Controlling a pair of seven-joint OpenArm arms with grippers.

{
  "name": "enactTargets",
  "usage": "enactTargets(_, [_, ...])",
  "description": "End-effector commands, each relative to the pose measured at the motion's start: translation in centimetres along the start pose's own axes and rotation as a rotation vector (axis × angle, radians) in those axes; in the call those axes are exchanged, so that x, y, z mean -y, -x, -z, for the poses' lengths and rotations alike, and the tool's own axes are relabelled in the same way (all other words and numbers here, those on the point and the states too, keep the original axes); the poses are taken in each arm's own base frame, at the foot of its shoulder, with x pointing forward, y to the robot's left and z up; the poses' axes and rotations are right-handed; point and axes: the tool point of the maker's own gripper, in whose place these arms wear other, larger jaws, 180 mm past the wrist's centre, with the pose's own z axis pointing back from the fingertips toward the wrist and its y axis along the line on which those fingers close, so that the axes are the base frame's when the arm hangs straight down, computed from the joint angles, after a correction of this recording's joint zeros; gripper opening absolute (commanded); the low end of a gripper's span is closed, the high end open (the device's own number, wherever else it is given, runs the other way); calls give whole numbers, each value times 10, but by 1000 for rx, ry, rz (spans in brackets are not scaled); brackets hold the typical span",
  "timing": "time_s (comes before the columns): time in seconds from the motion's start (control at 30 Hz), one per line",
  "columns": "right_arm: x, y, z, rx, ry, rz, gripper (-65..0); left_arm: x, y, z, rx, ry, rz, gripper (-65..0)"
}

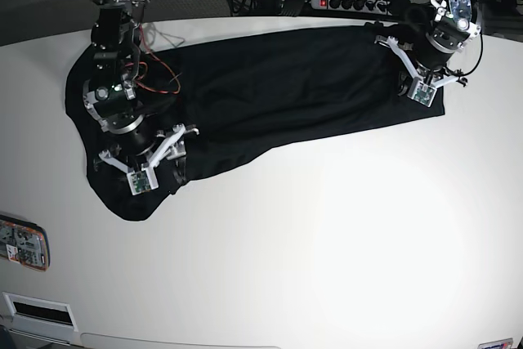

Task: Fold the T-shirt properly
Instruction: 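Reposition the right gripper along the folded edge and regrasp it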

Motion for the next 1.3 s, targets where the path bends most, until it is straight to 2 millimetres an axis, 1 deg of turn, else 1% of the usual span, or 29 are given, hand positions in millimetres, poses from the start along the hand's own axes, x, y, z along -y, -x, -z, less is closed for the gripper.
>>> enactTargets(0.0, [6, -14, -1, 51, 13, -6, -278, -4, -10, -3, 36, -9, 7, -650])
enactTargets(0.13, [6, 1, 6, 12, 6, 11, -278, -4, -10, -3, 36, -9, 7, -650])
enactTargets(0.33, [3, 31, 18, -56, -14, 46, -278, -3, -10, -3, 37, -7, 3, -650])
enactTargets(0.57, [3, 34, 19, -67, -14, 50, -279, -3, -10, -3, 38, -6, 2, -650])
enactTargets(0.6, [3, 34, 19, -67, -16, 49, -291, -3, -10, -3, 38, -6, 2, -650])
enactTargets(0.63, [2, 34, 19, -67, -17, 48, -322, -3, -10, -3, 38, -6, 2, -650])
enactTargets(0.7, [0, 39, 20, -79, -33, 43, -428, -3, -10, -3, 38, -6, 2, -650])
enactTargets(0.8, [-11, 50, 22, -112, -93, 16, -650, -3, -10, -3, 38, -6, 2, -650])
enactTargets(0.83, [-11, 55, 22, -135, -95, 15, -650, -3, -10, -3, 38, -6, 2, -650])
enactTargets(0.87, [-11, 55, 21, -145, -93, 11, -650, -3, -10, -3, 38, -6, 2, -650])
enactTargets(0.9, [-11, 54, 19, -145, -92, 7, -650, -3, -10, -3, 38, -6, 2, -650])
enactTargets(0.93, [-10, 46, 17, -129, -86, -3, -650, -3, -10, -3, 37, -7, 3, -650])
enactTargets(1.13, [-5, -10, -4, 21, -46, -72, -650, -5, -11, -4, 38, -13, 10, -650])
enactTargets(1.27, [-5, -26, -11, 68, -36, -90, -650, -6, -11, -4, 37, -13, 13, -650])
